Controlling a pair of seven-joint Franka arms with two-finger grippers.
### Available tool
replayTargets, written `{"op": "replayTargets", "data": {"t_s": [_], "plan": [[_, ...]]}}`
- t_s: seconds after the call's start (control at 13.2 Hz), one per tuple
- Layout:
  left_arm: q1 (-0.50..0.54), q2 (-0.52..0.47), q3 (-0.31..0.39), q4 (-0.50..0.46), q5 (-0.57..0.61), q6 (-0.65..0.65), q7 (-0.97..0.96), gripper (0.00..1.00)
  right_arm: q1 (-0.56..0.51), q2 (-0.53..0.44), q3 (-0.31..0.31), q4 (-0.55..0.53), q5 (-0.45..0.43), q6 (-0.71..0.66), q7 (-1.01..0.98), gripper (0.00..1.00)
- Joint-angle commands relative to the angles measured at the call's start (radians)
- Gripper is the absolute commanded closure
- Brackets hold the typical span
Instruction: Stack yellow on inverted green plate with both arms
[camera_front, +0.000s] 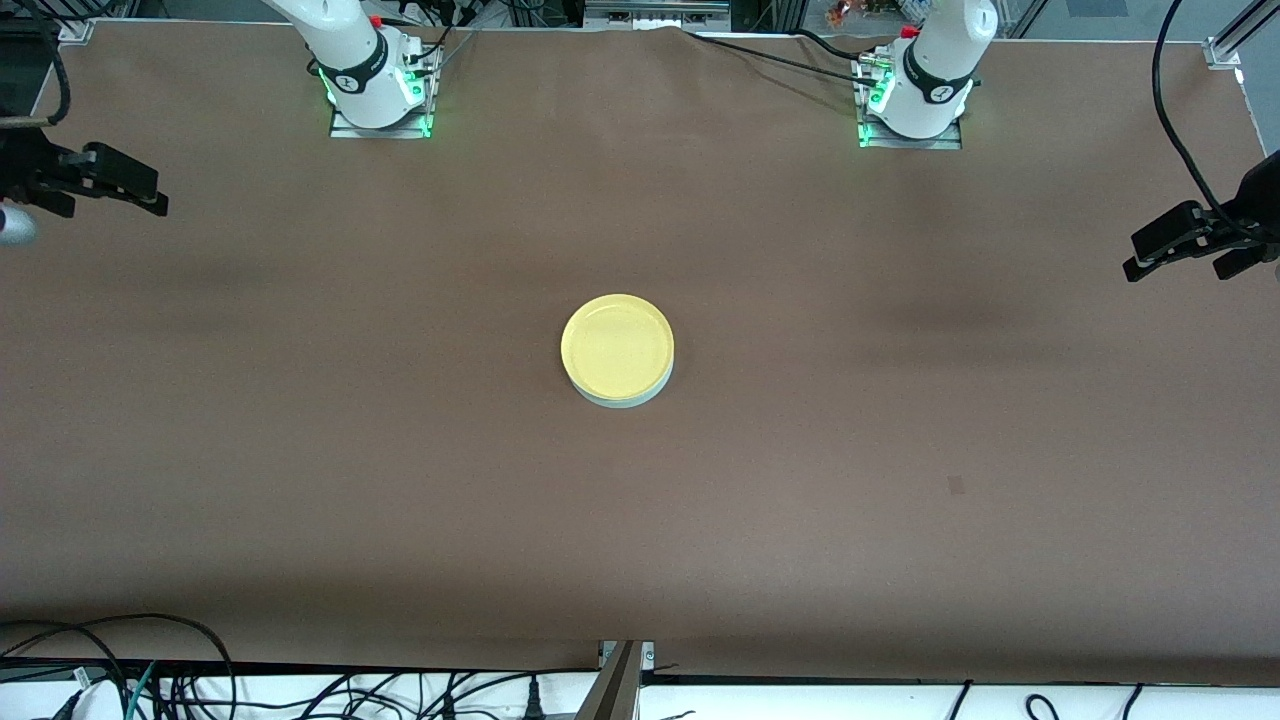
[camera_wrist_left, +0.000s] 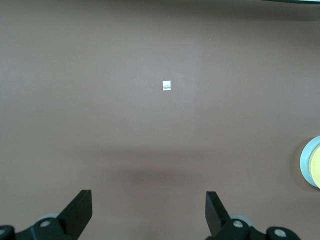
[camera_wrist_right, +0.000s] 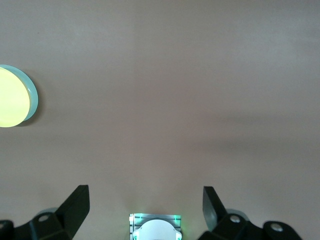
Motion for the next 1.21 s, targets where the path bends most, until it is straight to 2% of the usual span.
{"op": "replayTargets", "data": {"t_s": [0.0,0.3,1.13], "plan": [[-0.001,0.014,0.005,0.028,-0.017,-0.007,-0.005,0.00,-0.060,-0.034,0.072,-0.051,-0.018,0.021,-0.003,0.00],[-0.001,0.014,0.005,0.028,-0.017,-0.007,-0.005,0.00,-0.048,0.000,0.074,-0.038,-0.064,0.010,-0.009,0.00],[-0.001,0.014,0.007,0.028,-0.019,-0.005,-0.005,0.00,-0.051,0.011,0.069,-0.019,-0.055,0.010,-0.008,0.00]]}}
